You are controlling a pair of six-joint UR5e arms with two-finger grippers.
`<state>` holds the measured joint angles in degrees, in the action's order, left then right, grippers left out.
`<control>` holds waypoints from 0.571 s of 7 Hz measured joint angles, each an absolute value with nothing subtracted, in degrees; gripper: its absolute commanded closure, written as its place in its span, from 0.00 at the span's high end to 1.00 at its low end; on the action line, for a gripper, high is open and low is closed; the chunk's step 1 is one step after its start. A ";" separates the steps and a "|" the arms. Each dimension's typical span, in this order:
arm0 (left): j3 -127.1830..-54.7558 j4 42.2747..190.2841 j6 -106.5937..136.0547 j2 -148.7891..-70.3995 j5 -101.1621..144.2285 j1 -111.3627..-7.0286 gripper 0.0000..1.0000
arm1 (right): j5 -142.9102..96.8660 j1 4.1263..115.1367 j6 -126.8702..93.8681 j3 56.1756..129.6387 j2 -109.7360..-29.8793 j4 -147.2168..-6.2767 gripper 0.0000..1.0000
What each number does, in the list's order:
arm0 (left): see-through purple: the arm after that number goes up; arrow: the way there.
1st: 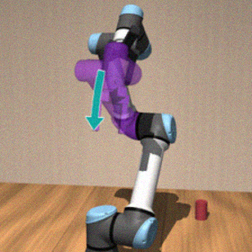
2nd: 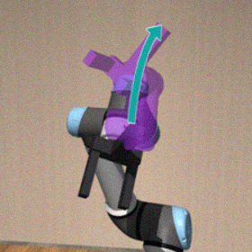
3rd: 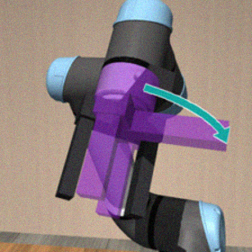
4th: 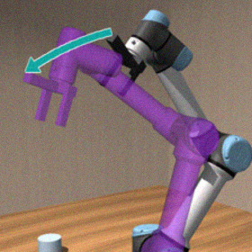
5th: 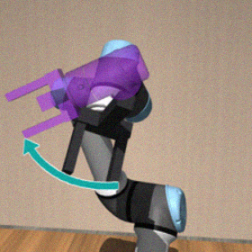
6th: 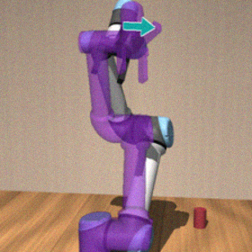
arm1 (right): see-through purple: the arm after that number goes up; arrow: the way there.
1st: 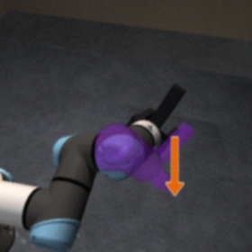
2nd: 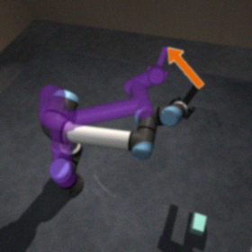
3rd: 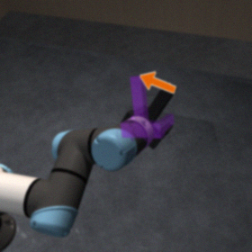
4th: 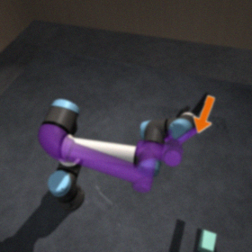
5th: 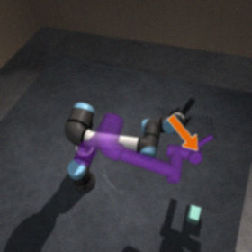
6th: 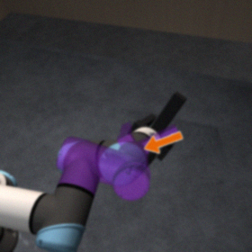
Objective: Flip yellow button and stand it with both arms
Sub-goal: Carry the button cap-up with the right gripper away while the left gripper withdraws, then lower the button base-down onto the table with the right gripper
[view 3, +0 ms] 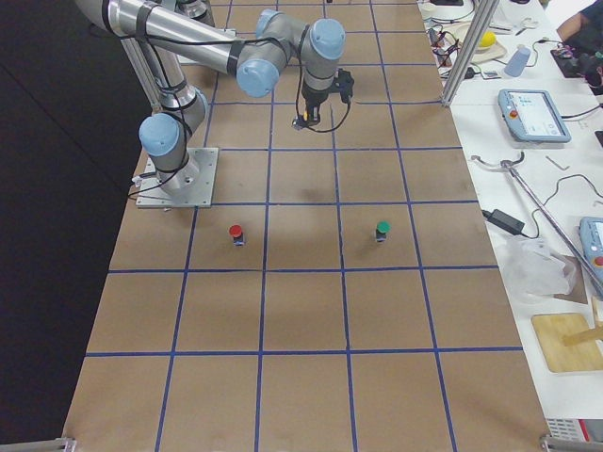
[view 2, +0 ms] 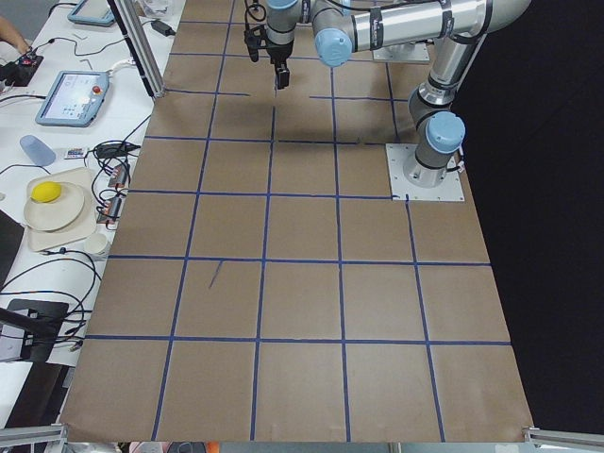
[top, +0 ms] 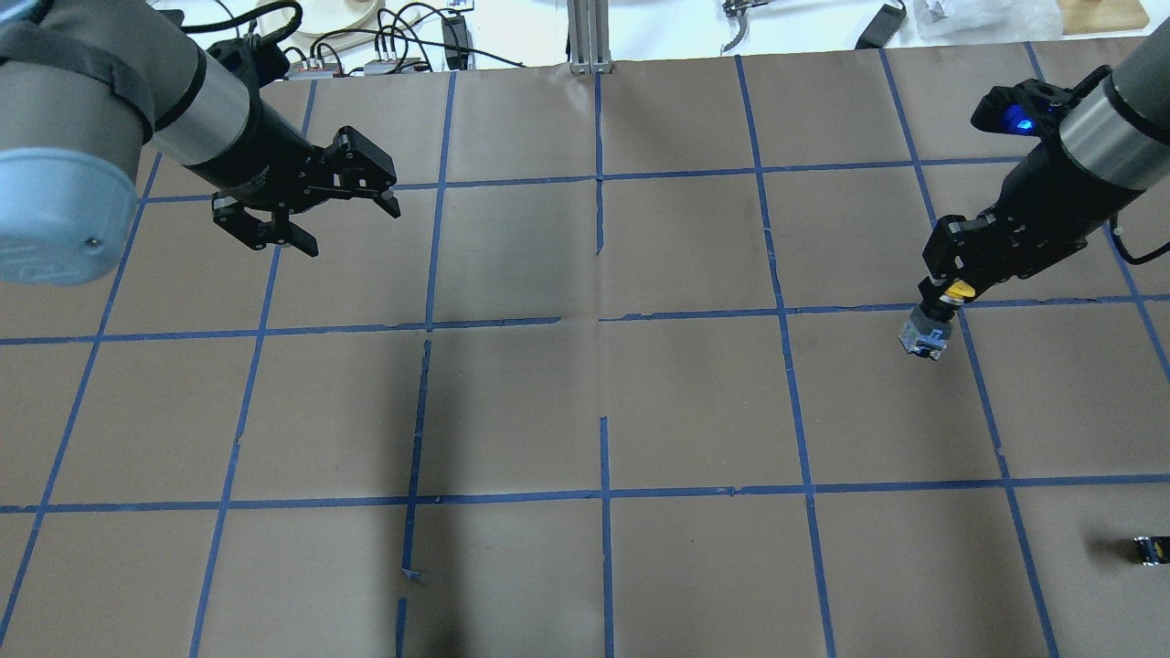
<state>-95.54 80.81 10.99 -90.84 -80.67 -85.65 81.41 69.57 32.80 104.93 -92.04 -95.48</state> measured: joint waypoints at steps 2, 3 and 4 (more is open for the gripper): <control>-88.85 88.87 7.91 -91.46 -90.39 -89.80 1.00 | 82.96 65.35 54.58 107.45 -88.15 -107.12 0.11; -87.83 90.06 5.67 -90.92 -91.84 -90.51 1.00 | 82.78 62.30 63.84 107.93 -86.14 -110.86 0.11; -87.52 90.55 2.79 -90.20 -92.46 -90.32 1.00 | 82.06 58.64 73.47 108.13 -83.73 -113.80 0.12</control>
